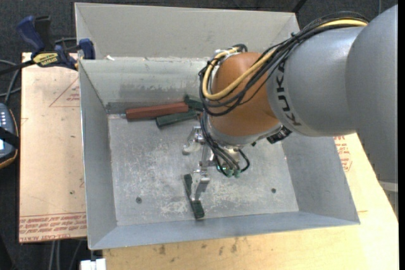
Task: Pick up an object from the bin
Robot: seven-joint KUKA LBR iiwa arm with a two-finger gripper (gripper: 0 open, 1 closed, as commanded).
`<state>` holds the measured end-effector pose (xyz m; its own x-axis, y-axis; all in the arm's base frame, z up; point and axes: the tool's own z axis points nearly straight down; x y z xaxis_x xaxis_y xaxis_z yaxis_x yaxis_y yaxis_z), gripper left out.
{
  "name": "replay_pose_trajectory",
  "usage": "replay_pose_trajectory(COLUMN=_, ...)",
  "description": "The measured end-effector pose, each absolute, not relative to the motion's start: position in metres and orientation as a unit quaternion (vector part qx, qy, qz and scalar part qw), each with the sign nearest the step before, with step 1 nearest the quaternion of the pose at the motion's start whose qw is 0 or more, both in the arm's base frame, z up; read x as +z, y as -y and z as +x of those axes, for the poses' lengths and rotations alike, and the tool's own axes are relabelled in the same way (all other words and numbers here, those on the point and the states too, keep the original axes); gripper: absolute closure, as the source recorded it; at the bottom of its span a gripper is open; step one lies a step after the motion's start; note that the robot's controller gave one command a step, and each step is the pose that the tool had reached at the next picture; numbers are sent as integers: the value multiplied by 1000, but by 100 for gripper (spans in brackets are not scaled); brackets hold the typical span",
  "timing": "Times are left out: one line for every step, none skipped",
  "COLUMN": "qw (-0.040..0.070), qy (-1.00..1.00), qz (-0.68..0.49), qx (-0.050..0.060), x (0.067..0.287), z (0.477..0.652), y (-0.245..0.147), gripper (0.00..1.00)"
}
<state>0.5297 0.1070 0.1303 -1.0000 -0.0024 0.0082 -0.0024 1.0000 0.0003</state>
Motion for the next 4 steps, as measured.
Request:
replay_pose_trajectory(qw=0, qy=1000, qz=0, qx=-1, x=134, z=532, y=-107, gripper=0)
replay_pose_trajectory(qw=-10, qy=1000, qz=7, qx=-2, x=78, z=530, y=-63, gripper=100)
replay_pose_trajectory(qw=0, qy=1000, qz=8, qx=-1, x=74, z=525, y=-62, gripper=0)
replay_pose_trajectory(qw=-1, qy=1000, qz=8, qx=-1, x=74, z=525, y=-62, gripper=0)
